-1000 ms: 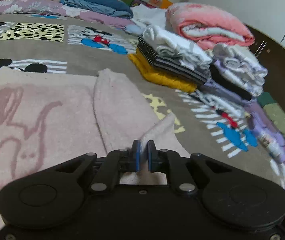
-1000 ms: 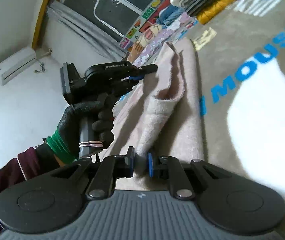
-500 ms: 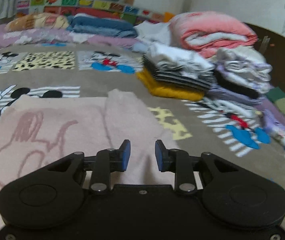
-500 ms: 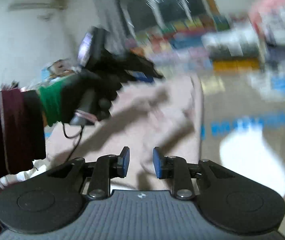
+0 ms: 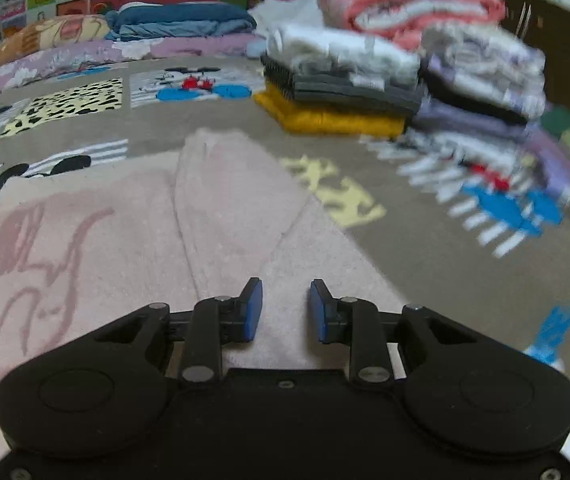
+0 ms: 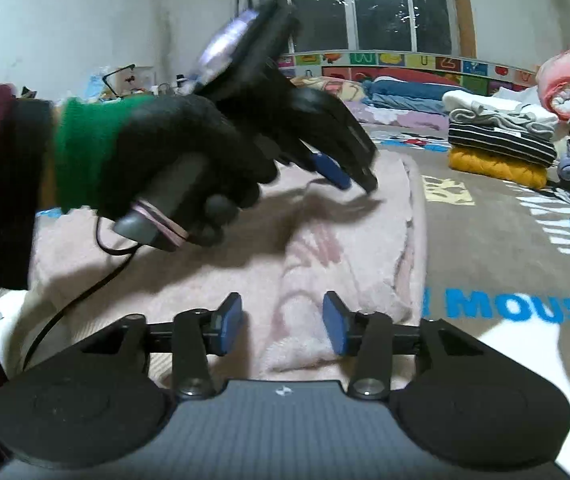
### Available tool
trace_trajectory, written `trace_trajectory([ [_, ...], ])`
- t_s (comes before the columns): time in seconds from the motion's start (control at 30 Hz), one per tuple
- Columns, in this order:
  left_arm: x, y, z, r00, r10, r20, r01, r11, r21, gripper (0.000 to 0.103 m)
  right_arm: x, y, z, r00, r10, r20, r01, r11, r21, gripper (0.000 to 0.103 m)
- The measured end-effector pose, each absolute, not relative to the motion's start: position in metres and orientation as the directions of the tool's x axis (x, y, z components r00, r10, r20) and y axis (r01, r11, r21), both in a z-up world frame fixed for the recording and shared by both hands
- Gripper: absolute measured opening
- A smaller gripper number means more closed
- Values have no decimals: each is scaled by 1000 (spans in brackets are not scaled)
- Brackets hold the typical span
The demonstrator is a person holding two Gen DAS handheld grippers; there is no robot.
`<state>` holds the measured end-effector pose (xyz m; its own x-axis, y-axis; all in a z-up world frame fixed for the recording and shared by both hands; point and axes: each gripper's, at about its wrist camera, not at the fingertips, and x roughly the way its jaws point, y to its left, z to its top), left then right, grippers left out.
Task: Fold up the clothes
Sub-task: 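Withdraw both open grippers from the folded sweater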
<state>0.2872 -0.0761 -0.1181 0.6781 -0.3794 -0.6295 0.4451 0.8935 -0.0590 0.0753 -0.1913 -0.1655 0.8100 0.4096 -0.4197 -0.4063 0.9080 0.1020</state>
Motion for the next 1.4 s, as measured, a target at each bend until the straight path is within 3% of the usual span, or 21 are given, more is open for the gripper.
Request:
trace_trajectory([
  [0.2,291,-84,-119,687,-327,-649,414,910,-21,27,76,-193,-171,814,424,-398,-407,904,129,49],
  [0.27,286,-83,-109,690,-323,-648,406,914,-23,32,77,-191,-170,817,422,-393,-408,905,124,52],
  [0.33,269,-75,-95,722,-338,-604,385,921,-55,63,75,-192,-165,820,422,-386,-404,905,131,53],
  [0.37,258,-66,-91,738,-339,-584,368,927,-73,66,74,-193,-163,822,422,-383,-402,906,135,53],
  [0.53,199,-9,-82,792,-320,-520,281,947,-155,66,50,-188,-146,858,394,-329,-396,916,62,52],
  [0.7,136,53,-84,843,-236,-483,142,964,-223,69,24,-178,-137,832,454,-317,-469,883,34,52],
  [0.83,100,97,-89,874,-140,-465,12,963,-269,71,18,-166,-137,782,525,-336,-541,839,53,60],
  [0.93,76,130,-98,884,-79,-461,-90,939,-333,77,19,-160,-139,745,562,-360,-569,817,99,60],
  [1.13,55,178,-113,864,23,-503,-258,878,-403,77,19,-159,-141,708,594,-381,-565,801,199,61],
  [1.27,50,188,-110,884,-19,-467,-244,833,-496,75,24,-165,-141,718,582,-381,-540,812,223,62],
  [1.4,76,161,-101,871,-253,-421,-73,780,-621,71,26,-170,-136,743,565,-359,-532,824,197,62],
])
